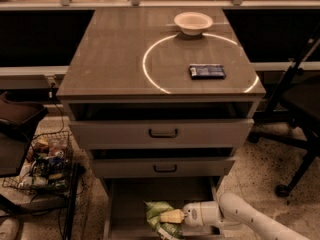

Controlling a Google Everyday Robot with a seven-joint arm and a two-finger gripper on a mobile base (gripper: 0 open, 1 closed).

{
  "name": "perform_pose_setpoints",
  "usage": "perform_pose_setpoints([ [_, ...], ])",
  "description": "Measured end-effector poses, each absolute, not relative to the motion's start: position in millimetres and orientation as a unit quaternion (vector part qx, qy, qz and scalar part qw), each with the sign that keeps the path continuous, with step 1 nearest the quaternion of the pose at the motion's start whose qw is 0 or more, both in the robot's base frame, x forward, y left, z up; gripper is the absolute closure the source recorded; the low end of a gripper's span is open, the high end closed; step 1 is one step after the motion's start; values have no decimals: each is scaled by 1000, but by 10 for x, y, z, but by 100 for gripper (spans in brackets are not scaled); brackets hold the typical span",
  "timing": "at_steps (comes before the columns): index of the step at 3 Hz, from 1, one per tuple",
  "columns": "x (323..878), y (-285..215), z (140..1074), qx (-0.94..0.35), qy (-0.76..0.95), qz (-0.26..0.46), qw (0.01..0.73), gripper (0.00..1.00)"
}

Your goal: Place green jalapeno chip bag into bottom drawer

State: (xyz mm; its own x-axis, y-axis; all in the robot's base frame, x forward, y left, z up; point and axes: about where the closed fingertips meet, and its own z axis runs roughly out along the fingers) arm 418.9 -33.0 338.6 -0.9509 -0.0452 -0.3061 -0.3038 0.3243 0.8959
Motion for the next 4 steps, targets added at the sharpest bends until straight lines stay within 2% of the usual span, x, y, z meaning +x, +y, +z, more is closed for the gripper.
perform_pose_setpoints([
  [1,4675,-472,2871,-51,825,548,129,100],
  [3,4930,-615,2394,0,849,507,146,100],
  [4,4949,-612,2370,3,851,504,149,85],
])
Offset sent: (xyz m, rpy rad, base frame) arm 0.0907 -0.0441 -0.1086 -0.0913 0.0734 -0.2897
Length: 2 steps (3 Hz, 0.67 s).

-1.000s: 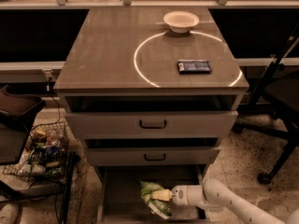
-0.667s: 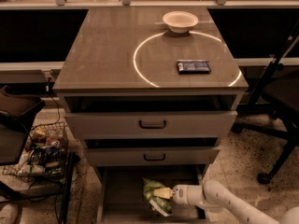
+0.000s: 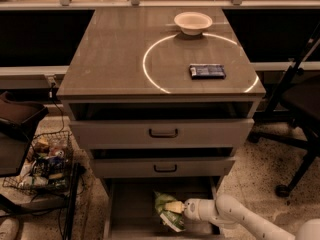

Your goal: Place green jalapeno chip bag into bottom drawer

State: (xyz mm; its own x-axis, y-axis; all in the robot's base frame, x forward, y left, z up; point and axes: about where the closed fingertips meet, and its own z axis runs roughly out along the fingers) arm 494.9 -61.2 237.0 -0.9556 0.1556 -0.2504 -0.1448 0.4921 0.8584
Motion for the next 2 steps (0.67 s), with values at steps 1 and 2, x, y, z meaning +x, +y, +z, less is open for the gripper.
perform_pose_setpoints([
  [1,4942,-588,2365,2,850,505,148,61],
  [2,4931,-556,2360,1,850,506,146,30],
])
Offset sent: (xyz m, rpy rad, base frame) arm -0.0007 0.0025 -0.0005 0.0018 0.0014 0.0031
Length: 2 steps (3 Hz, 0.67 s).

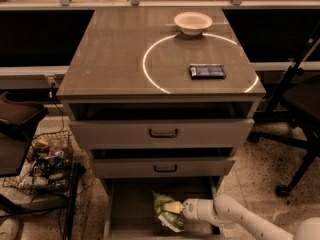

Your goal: Place green jalapeno chip bag into bottom drawer

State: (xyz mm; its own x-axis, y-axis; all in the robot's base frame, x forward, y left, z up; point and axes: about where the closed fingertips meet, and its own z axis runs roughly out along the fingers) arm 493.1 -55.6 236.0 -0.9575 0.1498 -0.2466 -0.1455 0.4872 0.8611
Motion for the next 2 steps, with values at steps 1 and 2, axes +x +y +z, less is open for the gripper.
perform_pose_setpoints([
  [1,4925,-537,2356,1,850,507,145,6],
  [2,4919,-522,2354,0,849,508,144,0],
])
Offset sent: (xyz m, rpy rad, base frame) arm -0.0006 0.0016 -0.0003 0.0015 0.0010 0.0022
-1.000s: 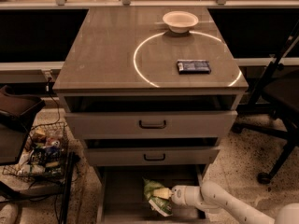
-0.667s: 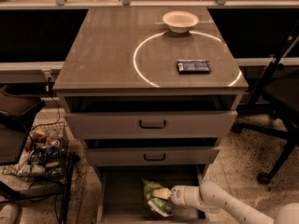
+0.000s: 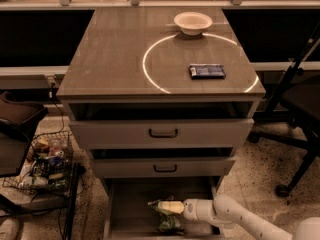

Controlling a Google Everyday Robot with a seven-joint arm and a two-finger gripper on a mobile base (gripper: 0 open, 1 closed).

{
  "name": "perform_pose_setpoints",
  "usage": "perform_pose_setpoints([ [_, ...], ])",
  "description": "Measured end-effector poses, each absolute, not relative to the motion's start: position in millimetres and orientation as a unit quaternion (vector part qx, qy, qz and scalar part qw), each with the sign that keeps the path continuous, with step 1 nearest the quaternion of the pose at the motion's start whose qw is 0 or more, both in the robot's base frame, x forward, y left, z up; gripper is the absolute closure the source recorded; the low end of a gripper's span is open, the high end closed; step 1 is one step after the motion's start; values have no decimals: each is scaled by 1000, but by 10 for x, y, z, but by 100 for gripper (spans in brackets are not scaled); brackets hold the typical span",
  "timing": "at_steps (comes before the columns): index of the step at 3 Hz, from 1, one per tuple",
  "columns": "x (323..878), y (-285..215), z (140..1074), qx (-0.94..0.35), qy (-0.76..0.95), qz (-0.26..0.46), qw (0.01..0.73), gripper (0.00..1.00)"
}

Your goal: Place green jalapeno chip bag into bottom drawer

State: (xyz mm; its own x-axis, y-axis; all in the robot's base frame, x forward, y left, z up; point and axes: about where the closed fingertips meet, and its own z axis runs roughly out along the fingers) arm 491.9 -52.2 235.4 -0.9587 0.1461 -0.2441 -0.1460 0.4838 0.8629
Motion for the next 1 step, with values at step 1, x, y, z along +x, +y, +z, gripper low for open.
perform_pose_setpoints([
  [1,4919,-521,2353,0,849,508,144,0],
])
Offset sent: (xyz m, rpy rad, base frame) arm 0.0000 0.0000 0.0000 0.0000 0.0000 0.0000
